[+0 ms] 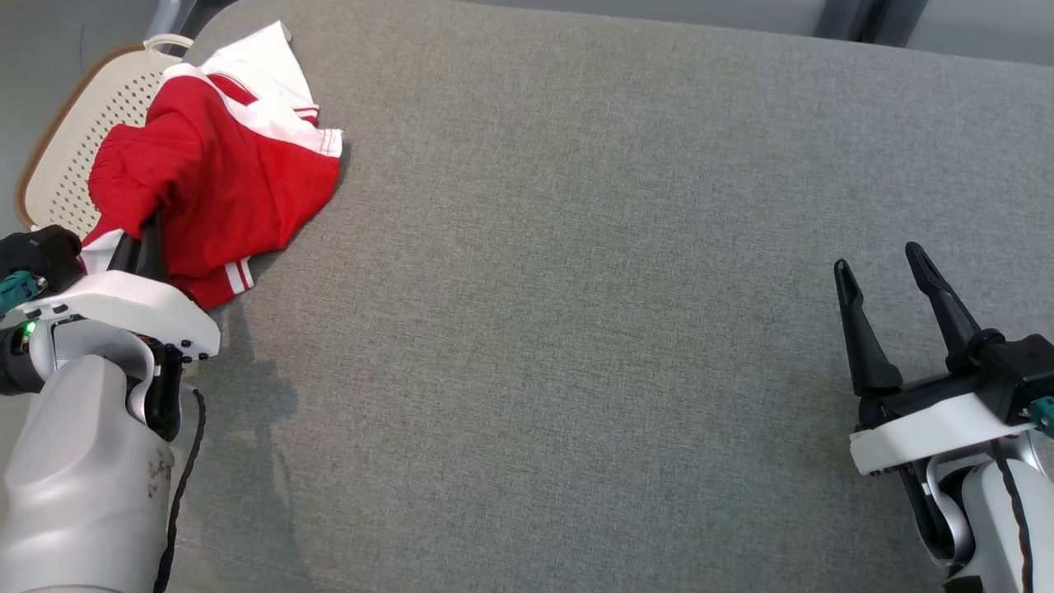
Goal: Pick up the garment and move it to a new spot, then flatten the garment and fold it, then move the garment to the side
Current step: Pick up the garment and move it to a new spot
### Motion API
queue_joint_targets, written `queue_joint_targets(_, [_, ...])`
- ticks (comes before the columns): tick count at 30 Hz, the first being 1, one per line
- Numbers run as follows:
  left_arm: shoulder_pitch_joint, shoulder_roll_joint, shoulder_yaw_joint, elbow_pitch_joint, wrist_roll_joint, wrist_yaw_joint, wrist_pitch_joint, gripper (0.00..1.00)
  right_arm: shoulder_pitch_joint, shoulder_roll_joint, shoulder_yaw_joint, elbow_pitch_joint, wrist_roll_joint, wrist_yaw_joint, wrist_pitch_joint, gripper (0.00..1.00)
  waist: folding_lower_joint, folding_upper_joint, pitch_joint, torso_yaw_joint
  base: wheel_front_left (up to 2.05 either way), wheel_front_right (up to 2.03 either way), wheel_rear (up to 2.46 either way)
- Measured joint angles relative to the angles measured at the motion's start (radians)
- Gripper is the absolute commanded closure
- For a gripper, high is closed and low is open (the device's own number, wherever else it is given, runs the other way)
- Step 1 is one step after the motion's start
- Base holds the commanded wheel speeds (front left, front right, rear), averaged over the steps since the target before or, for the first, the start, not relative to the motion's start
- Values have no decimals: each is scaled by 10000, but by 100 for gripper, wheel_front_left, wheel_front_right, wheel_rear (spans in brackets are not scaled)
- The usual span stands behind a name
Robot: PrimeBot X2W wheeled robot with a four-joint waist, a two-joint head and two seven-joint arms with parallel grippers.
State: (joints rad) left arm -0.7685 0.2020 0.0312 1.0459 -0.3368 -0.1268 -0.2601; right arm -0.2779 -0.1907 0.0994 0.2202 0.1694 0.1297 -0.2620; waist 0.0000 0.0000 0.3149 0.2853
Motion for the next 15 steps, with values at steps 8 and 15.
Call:
queue_joint_targets(8, [2023,-151,502,-3154,399,274,-15,100,380,316,-92,94,4,0,2,0,0,0,-791,16,0,0,0])
queue_joint_targets(15, [4332,-681,449,-5634,922,637,-15,100,886,554,-132,190,54,0,2,0,0,0,-1693,-110,0,0,0])
